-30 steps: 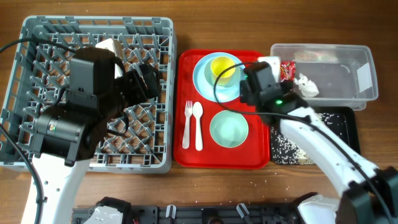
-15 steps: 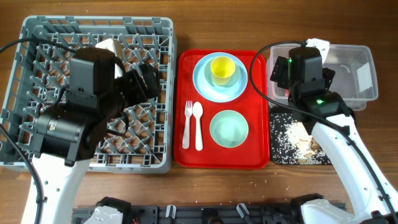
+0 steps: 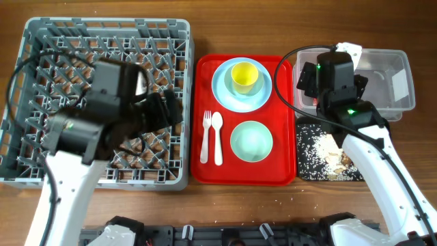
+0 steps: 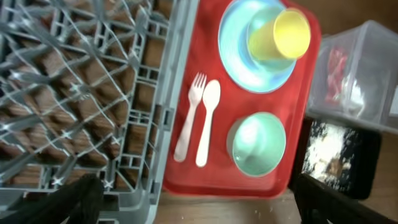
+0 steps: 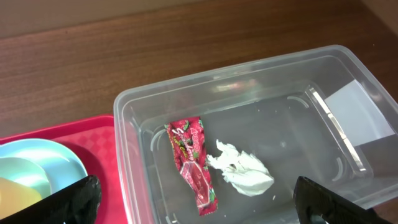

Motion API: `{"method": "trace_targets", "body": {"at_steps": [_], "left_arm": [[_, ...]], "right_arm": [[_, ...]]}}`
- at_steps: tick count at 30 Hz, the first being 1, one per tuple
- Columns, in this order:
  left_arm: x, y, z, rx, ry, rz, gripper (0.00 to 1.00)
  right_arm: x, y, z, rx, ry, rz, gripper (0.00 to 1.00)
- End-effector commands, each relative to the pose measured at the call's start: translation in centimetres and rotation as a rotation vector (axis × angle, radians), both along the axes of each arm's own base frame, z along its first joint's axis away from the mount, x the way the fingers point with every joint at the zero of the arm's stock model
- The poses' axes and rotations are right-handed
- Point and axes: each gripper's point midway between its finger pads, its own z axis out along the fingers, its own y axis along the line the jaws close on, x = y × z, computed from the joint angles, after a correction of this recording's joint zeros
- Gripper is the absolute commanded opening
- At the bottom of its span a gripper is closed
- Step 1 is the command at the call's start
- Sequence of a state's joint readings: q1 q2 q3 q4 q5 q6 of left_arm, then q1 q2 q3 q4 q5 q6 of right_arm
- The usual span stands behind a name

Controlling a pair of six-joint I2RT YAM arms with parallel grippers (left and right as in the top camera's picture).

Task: Sort waste into correct bins and load items into the dishwasher rack
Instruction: 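Lower the left gripper from the rack toward the red tray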

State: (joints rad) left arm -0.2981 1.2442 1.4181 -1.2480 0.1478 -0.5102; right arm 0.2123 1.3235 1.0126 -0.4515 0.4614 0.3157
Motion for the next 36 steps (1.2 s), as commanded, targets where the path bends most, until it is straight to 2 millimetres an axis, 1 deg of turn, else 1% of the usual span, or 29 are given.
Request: {"method": "trace_targets", "body": {"at_steps": [1, 2, 3, 5, 6, 7, 8, 9, 11, 12, 13, 14, 16, 18, 21, 23, 24, 26, 32, 33, 35, 36], "left_arm": [[1.2, -1.4, 0.0, -0.038, -0.02, -0.034, 0.9], [1.0, -2.5, 0.0, -0.086, 0.001, -0.049, 0.48], [0.5, -3.5, -0.6, -0.077, 0.025, -0.082, 0.25], [-0.5, -5.5, -2.9, -0.018, 0.074, -0.155, 0.24], [-0.9, -5.9, -4.5, 0.026, 0.111, -0.151, 0.24], [-1.3, -6.2, -6.2, 0.069, 0.156, -0.134, 0.26], [-1.7, -6.8, -7.6, 0.093, 0.194, -0.137, 0.27], [-1.9, -7.4, -8.6, 0.105, 0.221, -0.148, 0.27], [-2.2, -8.9, -11.1, 0.138, 0.264, -0.194, 0.28], [-2.2, -9.6, -11.9, 0.149, 0.277, -0.211, 0.3], [-2.1, -10.4, -12.9, 0.165, 0.285, -0.229, 0.32], [-1.7, -11.0, -14.3, 0.201, 0.285, -0.229, 0.33], [-0.9, -10.9, -16.6, 0.26, 0.304, -0.161, 0.3], [-0.5, -11.4, -18.9, 0.28, 0.332, -0.165, 0.27], [-0.5, -11.5, -22.1, 0.322, 0.388, -0.167, 0.27], [0.4, -11.3, -23.1, 0.357, 0.363, -0.159, 0.26], [1.0, -10.9, -23.4, 0.384, 0.34, -0.149, 0.25], [1.7, -10.9, -23.7, 0.399, 0.31, -0.149, 0.25], [2.2, -11.3, -25.8, 0.406, 0.317, -0.157, 0.23], [2.2, -11.3, -25.8, 0.406, 0.316, -0.156, 0.2], [2.5, -11.6, -25.6, 0.395, 0.302, -0.155, 0.07], [2.8, -11.8, -25.1, 0.389, 0.286, -0.169, 0.04]], "right_arm": [[0.2, -0.3, 0.8, -0.003, -0.02, -0.011, 1.0], [0.2, -0.3, 0.8, -0.003, -0.02, -0.011, 1.0], [0.2, -0.3, 0.8, -0.003, -0.019, -0.011, 1.0], [0.2, -0.3, 0.8, -0.004, -0.019, -0.011, 1.0], [0.2, -0.3, 0.8, -0.003, -0.02, -0.011, 1.0], [0.2, -0.3, 0.8, -0.003, -0.02, -0.011, 1.0], [0.2, -0.3, 0.8, -0.003, -0.02, -0.011, 1.0], [0.2, -0.3, 0.8, -0.004, -0.019, -0.011, 1.0], [0.2, -0.3, 0.8, -0.003, -0.02, -0.011, 1.0], [0.2, -0.3, 0.8, -0.003, -0.02, -0.011, 1.0], [0.2, -0.3, 0.8, -0.003, -0.02, -0.011, 1.0], [0.2, -0.3, 0.8, -0.003, -0.02, -0.011, 1.0], [0.2, -0.3, 0.8, -0.003, -0.02, -0.011, 1.0], [0.2, -0.3, 0.8, -0.003, -0.02, -0.011, 1.0], [0.2, -0.3, 0.8, -0.003, -0.02, -0.011, 1.0], [0.2, -0.3, 0.8, -0.003, -0.02, -0.011, 1.0], [0.2, -0.3, 0.8, -0.003, -0.02, -0.011, 0.99], [0.2, -0.3, 0.8, -0.003, -0.02, -0.011, 1.0], [0.2, -0.3, 0.8, -0.004, -0.02, -0.011, 1.0], [0.2, -0.3, 0.8, -0.003, -0.019, -0.011, 1.0], [0.2, -0.3, 0.8, -0.003, -0.02, -0.011, 1.0], [0.2, -0.3, 0.8, -0.003, -0.019, -0.011, 1.0]]}}
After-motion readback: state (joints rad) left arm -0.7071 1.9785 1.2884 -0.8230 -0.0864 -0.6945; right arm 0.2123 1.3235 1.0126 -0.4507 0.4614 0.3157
